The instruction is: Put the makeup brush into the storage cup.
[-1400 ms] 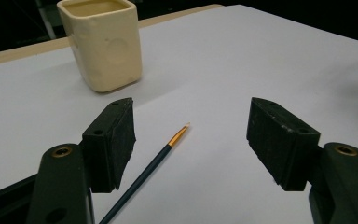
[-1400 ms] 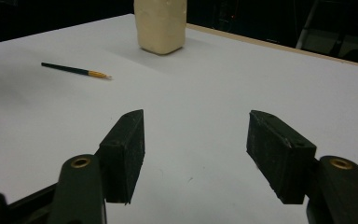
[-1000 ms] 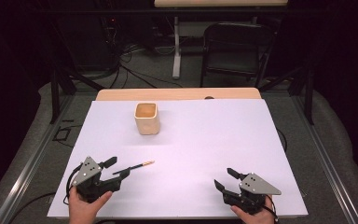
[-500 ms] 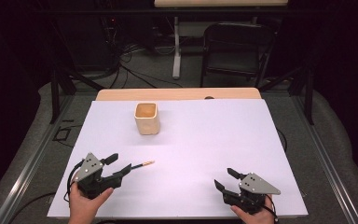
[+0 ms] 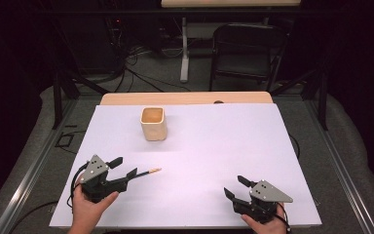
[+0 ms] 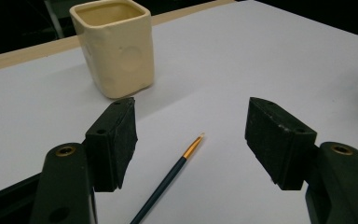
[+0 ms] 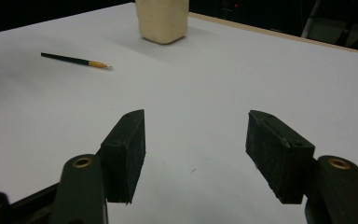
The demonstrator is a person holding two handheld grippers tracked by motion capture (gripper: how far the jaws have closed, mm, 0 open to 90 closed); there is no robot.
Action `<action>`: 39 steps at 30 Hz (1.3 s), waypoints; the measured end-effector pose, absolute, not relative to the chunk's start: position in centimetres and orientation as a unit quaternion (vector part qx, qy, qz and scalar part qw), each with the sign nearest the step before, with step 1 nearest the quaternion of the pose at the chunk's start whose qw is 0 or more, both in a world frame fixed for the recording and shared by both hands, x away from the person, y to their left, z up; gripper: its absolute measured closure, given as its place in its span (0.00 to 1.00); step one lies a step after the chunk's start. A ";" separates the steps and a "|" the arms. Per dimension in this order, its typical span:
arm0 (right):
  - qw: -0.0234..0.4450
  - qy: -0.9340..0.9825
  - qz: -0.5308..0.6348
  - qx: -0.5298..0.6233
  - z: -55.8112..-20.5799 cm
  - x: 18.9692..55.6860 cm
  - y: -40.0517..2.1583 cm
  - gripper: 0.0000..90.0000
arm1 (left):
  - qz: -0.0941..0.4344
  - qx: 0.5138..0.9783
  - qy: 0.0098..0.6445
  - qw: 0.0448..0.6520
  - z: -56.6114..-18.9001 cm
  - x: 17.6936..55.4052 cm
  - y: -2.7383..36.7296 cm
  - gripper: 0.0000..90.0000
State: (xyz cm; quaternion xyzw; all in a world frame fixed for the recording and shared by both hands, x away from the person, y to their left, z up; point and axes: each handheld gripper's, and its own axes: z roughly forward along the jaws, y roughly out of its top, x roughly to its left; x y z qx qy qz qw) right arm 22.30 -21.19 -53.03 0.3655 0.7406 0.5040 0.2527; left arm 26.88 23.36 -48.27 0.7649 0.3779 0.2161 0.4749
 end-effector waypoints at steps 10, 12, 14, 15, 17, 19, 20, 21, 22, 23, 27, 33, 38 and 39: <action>0.251 0.741 0.503 0.366 -53.0 22.3 -21.2 0.42 | 0.218 0.764 0.383 0.471 -48.0 27.2 23.5 0.38; 0.250 0.742 0.503 0.367 -53.0 22.3 -21.2 0.42 | 0.217 0.764 0.385 0.470 -47.9 27.3 23.5 0.37; 0.250 0.741 0.503 0.368 -53.1 22.3 -21.2 0.42 | 0.215 0.766 0.386 0.467 -47.8 27.4 23.5 0.36; 0.250 0.741 0.503 0.368 -53.1 22.4 -21.2 0.41 | 0.215 0.765 0.388 0.467 -47.8 27.4 23.5 0.36; 0.250 0.742 0.502 0.369 -53.1 22.4 -21.2 0.41 | 0.216 0.766 0.389 0.465 -47.6 27.6 23.5 0.36; 0.250 0.742 0.501 0.369 -53.1 22.4 -21.2 0.41 | 0.216 0.766 0.388 0.465 -47.6 27.7 23.6 0.36; 0.250 0.742 0.501 0.369 -53.1 22.4 -21.2 0.41 | 0.214 0.766 0.391 0.464 -47.5 27.8 23.6 0.36; 0.250 0.742 0.501 0.369 -53.1 22.4 -21.2 0.41 | 0.215 0.766 0.392 0.463 -47.5 27.9 23.7 0.36; 0.250 0.742 0.501 0.369 -53.1 22.4 -21.2 0.41 | 0.215 0.765 0.395 0.461 -47.5 28.0 23.7 0.36; 0.249 0.742 0.501 0.369 -53.1 22.4 -21.3 0.41 | 0.216 0.765 0.396 0.460 -47.4 28.0 23.7 0.36; 0.249 0.742 0.501 0.370 -53.1 22.4 -21.3 0.41 | 0.221 0.770 0.392 0.452 -47.0 28.4 23.9 0.35; 0.247 0.742 0.500 0.372 -53.2 22.4 -21.2 0.41 | 0.216 0.778 0.395 0.439 -46.5 29.0 24.0 0.34; 0.246 0.743 0.499 0.372 -53.2 22.5 -21.3 0.41 | 0.221 0.786 0.389 0.428 -45.9 29.4 24.1 0.36; 0.246 0.743 0.499 0.373 -53.2 22.5 -21.2 0.41 | 0.220 0.787 0.388 0.427 -45.9 29.4 24.1 0.36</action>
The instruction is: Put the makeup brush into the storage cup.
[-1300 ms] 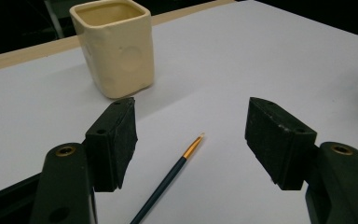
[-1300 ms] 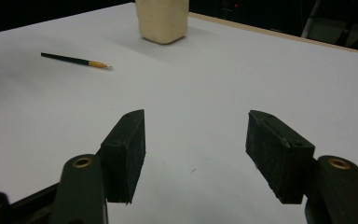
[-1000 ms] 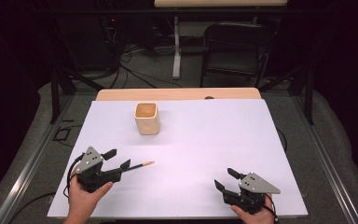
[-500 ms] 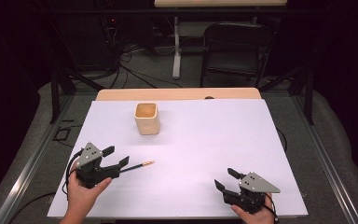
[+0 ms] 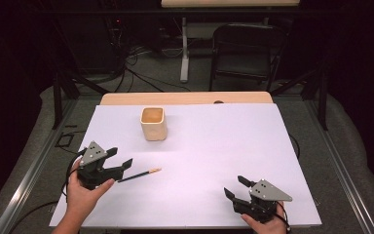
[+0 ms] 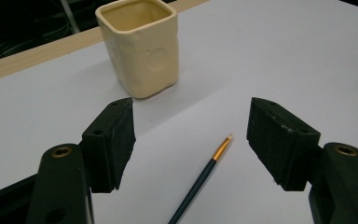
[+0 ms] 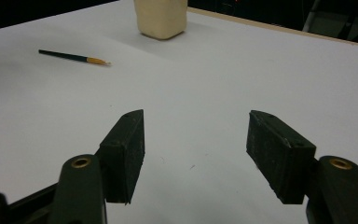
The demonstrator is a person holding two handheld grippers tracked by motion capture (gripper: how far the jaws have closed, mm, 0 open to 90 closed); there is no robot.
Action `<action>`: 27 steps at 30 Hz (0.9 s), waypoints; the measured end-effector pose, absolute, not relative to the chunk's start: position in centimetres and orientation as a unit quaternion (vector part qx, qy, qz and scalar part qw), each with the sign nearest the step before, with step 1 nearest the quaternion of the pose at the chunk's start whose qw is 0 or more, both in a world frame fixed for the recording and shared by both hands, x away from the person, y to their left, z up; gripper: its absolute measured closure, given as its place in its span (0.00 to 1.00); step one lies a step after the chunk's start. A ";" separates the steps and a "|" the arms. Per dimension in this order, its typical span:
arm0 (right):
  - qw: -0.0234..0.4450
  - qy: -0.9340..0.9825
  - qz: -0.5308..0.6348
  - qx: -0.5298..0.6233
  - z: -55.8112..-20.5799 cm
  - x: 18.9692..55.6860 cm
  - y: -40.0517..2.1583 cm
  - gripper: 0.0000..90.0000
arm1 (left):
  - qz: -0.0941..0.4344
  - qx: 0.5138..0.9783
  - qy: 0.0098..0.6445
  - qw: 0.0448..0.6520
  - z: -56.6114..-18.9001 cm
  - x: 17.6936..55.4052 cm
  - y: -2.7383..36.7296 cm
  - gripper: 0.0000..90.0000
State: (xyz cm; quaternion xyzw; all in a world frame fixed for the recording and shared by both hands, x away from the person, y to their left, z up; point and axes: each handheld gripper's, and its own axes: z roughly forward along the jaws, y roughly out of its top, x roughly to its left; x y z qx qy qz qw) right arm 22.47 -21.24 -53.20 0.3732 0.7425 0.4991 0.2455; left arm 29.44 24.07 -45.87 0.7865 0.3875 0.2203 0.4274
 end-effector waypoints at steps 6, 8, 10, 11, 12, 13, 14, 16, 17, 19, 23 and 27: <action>0.245 0.743 0.499 0.373 -53.2 22.5 -21.2 0.41 | 0.222 0.791 0.389 0.418 -45.6 29.7 24.0 0.36; 0.245 0.743 0.499 0.372 -53.2 22.5 -21.2 0.41 | 0.222 0.793 0.388 0.414 -45.5 29.7 23.9 0.36; 0.244 0.743 0.499 0.373 -53.2 22.5 -21.2 0.41 | 0.221 0.794 0.389 0.412 -45.4 29.8 23.9 0.36; 0.245 0.743 0.499 0.373 -53.2 22.5 -21.2 0.41 | 0.221 0.796 0.386 0.409 -45.3 29.8 23.9 0.36; 0.244 0.743 0.499 0.373 -53.2 22.5 -21.2 0.41 | 0.220 0.797 0.387 0.408 -45.3 29.8 23.8 0.36; 0.244 0.743 0.499 0.373 -53.2 22.5 -21.2 0.41 | 0.219 0.799 0.386 0.407 -45.2 29.9 23.8 0.37; 0.244 0.743 0.499 0.373 -53.2 22.5 -21.2 0.41 | 0.218 0.801 0.383 0.404 -45.2 30.0 23.8 0.37; 0.244 0.743 0.498 0.373 -53.2 22.5 -21.2 0.41 | 0.214 0.802 0.386 0.403 -45.1 30.1 23.7 0.37; 0.244 0.744 0.498 0.373 -53.2 22.5 -21.2 0.41 | 0.214 0.805 0.385 0.398 -45.1 30.1 23.7 0.37; 0.244 0.744 0.499 0.373 -53.2 22.5 -21.2 0.41 | 0.212 0.810 0.382 0.391 -45.0 30.2 23.6 0.38; 0.243 0.744 0.498 0.373 -53.3 22.6 -21.2 0.41 | 0.205 0.822 0.377 0.374 -44.8 30.4 23.4 0.39; 0.243 0.745 0.498 0.372 -53.3 22.6 -21.2 0.41 | 0.200 0.835 0.374 0.351 -44.9 30.6 23.0 0.39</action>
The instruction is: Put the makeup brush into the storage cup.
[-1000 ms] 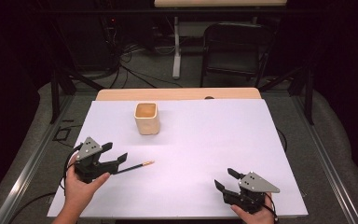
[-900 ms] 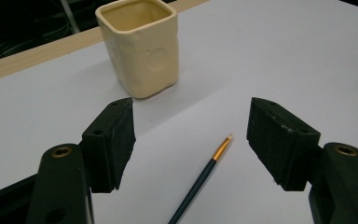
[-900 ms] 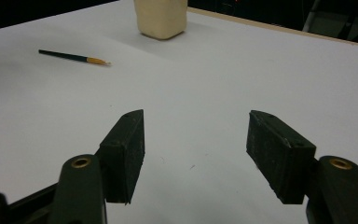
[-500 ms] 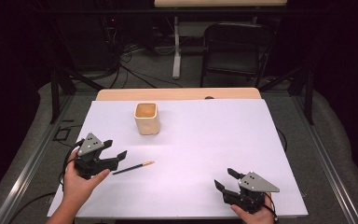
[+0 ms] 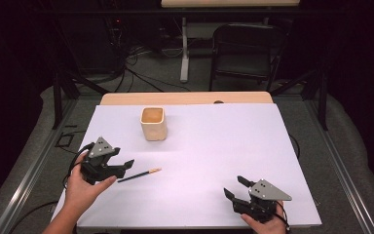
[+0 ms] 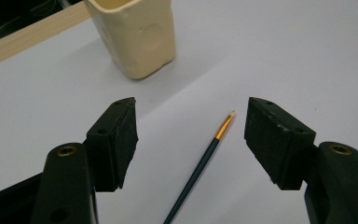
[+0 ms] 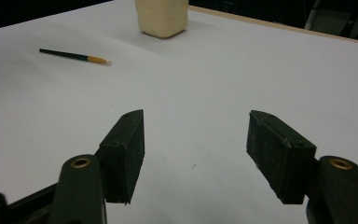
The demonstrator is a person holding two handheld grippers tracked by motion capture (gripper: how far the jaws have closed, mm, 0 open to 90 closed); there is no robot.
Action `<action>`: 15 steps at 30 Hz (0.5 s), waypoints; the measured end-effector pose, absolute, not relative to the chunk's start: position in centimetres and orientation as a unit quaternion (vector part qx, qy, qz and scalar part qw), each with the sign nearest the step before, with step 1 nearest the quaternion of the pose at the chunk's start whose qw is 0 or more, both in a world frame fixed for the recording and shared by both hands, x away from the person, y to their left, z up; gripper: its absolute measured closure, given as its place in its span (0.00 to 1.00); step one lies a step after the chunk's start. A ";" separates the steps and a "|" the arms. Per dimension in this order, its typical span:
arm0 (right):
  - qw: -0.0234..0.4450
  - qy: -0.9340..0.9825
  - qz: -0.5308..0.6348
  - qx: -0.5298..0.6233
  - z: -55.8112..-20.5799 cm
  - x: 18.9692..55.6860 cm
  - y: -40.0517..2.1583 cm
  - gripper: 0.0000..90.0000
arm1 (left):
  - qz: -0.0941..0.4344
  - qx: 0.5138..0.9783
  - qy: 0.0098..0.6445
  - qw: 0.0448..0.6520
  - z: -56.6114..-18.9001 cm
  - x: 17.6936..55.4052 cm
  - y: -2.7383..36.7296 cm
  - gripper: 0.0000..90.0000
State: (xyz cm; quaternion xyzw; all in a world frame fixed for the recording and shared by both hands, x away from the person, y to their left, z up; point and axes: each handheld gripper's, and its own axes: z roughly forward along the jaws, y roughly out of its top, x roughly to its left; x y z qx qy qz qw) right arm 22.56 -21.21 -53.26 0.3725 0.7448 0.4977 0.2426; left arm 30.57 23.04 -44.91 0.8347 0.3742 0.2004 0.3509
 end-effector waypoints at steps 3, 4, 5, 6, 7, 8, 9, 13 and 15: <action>0.242 0.745 0.498 0.373 -53.3 22.6 -21.2 0.41 | 0.200 0.841 0.376 0.333 -45.2 30.7 22.7 0.39; 0.242 0.745 0.498 0.373 -53.3 22.6 -21.2 0.41 | 0.199 0.843 0.378 0.327 -45.2 30.8 22.7 0.39; 0.242 0.745 0.497 0.373 -53.3 22.6 -21.2 0.41 | 0.198 0.844 0.380 0.322 -45.3 30.8 22.6 0.39; 0.241 0.746 0.497 0.373 -53.3 22.6 -21.2 0.41 | 0.197 0.845 0.382 0.319 -45.4 30.9 22.5 0.39; 0.241 0.745 0.497 0.373 -53.3 22.6 -21.2 0.41 | 0.196 0.846 0.385 0.314 -45.4 31.0 22.5 0.39; 0.241 0.745 0.497 0.372 -53.3 22.6 -21.2 0.41 | 0.193 0.847 0.386 0.310 -45.4 31.1 22.4 0.39; 0.241 0.745 0.498 0.373 -53.3 22.6 -21.2 0.41 | 0.191 0.848 0.389 0.306 -45.5 31.2 22.4 0.39; 0.240 0.746 0.497 0.373 -53.3 22.6 -21.2 0.41 | 0.174 0.850 0.409 0.282 -45.8 31.7 22.2 0.39; 0.240 0.746 0.497 0.373 -53.3 22.6 -21.2 0.41 | 0.174 0.850 0.409 0.282 -45.8 31.7 22.2 0.39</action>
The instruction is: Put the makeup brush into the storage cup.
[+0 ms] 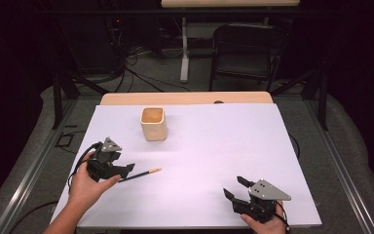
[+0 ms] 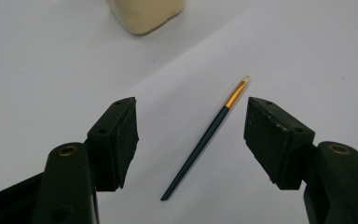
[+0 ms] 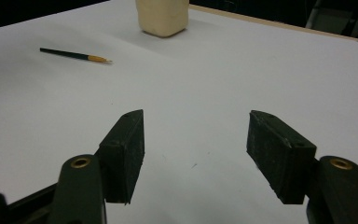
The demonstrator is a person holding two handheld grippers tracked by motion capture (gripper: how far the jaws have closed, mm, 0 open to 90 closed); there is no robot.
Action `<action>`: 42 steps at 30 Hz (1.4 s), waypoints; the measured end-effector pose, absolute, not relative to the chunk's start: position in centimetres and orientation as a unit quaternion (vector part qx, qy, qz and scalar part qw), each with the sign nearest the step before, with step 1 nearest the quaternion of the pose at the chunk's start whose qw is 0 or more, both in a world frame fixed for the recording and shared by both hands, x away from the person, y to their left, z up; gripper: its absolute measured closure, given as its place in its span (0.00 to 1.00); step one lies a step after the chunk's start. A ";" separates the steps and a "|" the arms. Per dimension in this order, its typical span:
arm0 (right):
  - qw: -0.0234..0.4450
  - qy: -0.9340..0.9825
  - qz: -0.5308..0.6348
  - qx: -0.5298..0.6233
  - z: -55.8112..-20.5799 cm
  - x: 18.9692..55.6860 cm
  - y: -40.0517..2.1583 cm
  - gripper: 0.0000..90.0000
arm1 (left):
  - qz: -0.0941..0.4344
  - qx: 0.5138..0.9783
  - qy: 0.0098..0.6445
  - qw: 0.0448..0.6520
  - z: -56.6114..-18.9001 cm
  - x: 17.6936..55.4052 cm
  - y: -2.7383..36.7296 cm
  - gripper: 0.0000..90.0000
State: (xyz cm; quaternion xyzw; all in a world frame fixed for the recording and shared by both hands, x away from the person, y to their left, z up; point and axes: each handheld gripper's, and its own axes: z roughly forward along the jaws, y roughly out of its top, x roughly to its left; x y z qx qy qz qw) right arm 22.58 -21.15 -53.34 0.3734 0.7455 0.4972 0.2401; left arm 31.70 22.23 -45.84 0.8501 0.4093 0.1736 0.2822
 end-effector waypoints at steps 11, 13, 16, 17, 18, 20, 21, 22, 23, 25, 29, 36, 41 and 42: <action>0.238 0.747 0.496 0.372 -53.4 22.6 -21.1 0.40 | 0.139 0.857 0.434 0.240 -46.5 32.4 22.2 0.39; 0.238 0.747 0.496 0.372 -53.4 22.6 -21.1 0.40 | 0.133 0.857 0.438 0.236 -46.6 32.5 22.2 0.39; 0.237 0.748 0.496 0.372 -53.4 22.6 -21.1 0.40 | 0.125 0.858 0.443 0.227 -46.8 32.7 22.2 0.39; 0.237 0.748 0.496 0.371 -53.4 22.6 -21.1 0.40 | 0.121 0.858 0.446 0.222 -46.8 32.7 22.2 0.39; 0.237 0.748 0.496 0.371 -53.4 22.6 -21.1 0.40 | 0.118 0.859 0.447 0.219 -46.8 32.8 22.2 0.39; 0.237 0.749 0.495 0.371 -53.4 22.6 -21.1 0.40 | 0.111 0.862 0.448 0.210 -46.9 32.9 22.2 0.39; 0.237 0.749 0.496 0.371 -53.4 22.6 -21.1 0.40 | 0.108 0.862 0.451 0.206 -47.1 33.0 22.2 0.39; 0.237 0.749 0.496 0.371 -53.4 22.6 -21.1 0.40 | 0.106 0.862 0.451 0.204 -47.1 33.0 22.1 0.39; 0.237 0.749 0.495 0.371 -53.4 22.6 -21.1 0.40 | 0.103 0.863 0.452 0.201 -47.2 33.1 22.1 0.39; 0.235 0.750 0.494 0.371 -53.4 22.6 -21.1 0.40 | 0.099 0.864 0.453 0.196 -47.2 33.2 22.1 0.40; 0.235 0.751 0.494 0.370 -53.4 22.6 -21.1 0.40 | 0.090 0.865 0.456 0.187 -47.3 33.4 22.0 0.41; 0.233 0.752 0.493 0.371 -53.5 22.6 -21.0 0.40 | 0.078 0.867 0.461 0.172 -47.4 33.7 22.1 0.41; 0.233 0.752 0.493 0.370 -53.5 22.7 -21.0 0.40 | 0.069 0.872 0.459 0.157 -47.6 33.9 22.0 0.42; 0.232 0.753 0.493 0.370 -53.5 22.6 -21.0 0.40 | 0.068 0.874 0.457 0.154 -47.7 33.9 21.9 0.42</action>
